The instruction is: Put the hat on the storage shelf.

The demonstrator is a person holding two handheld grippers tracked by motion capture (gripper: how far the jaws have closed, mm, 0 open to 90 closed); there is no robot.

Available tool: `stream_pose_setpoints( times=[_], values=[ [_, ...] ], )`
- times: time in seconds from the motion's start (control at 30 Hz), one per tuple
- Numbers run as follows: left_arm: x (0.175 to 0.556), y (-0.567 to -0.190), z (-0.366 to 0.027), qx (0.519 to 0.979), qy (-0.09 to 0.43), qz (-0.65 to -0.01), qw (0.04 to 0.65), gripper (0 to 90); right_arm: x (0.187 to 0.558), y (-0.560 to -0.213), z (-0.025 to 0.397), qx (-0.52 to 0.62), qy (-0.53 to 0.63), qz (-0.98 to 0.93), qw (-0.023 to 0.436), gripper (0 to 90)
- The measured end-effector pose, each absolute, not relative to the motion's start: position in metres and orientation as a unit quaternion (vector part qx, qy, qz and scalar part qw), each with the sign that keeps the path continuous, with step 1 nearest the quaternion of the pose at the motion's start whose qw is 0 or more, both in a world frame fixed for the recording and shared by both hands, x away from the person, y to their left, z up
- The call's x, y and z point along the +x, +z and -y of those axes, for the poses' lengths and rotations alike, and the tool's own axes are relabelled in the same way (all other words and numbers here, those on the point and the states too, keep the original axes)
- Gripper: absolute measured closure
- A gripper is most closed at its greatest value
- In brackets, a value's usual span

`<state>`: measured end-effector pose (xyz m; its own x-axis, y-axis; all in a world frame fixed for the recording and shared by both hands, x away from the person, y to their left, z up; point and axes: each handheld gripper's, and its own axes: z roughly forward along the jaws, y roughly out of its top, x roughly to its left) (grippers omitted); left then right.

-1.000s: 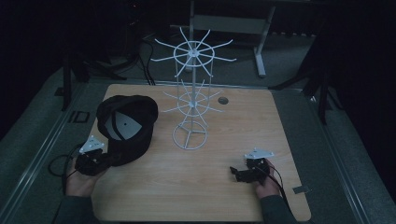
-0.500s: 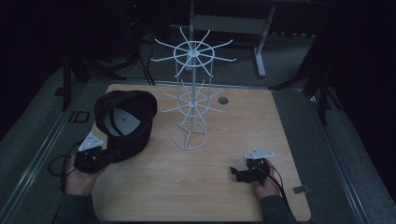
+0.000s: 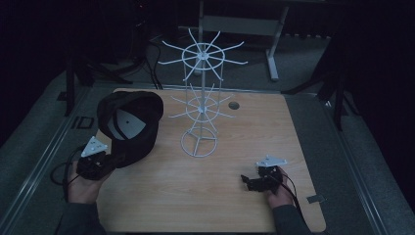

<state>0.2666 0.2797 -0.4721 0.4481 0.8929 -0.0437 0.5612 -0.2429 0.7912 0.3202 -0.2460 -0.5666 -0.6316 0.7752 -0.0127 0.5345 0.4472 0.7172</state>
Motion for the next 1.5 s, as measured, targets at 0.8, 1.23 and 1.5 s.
stream_pose_setpoints(
  times=[0.8,1.23,1.5],
  values=[
    [0.268,-0.457,-0.282,0.730,0.245,-0.504,0.392,86.6,0.320,-0.567,0.246,0.393,0.349,-0.833,0.172,11.6],
    [0.269,-0.448,-0.278,0.720,0.267,-0.508,0.391,86.6,0.320,-0.567,0.246,0.393,0.349,-0.833,0.173,11.6],
    [0.269,-0.443,-0.273,0.720,0.279,-0.506,0.386,86.6,0.320,-0.567,0.246,0.393,0.349,-0.833,0.172,11.7]
  ],
)
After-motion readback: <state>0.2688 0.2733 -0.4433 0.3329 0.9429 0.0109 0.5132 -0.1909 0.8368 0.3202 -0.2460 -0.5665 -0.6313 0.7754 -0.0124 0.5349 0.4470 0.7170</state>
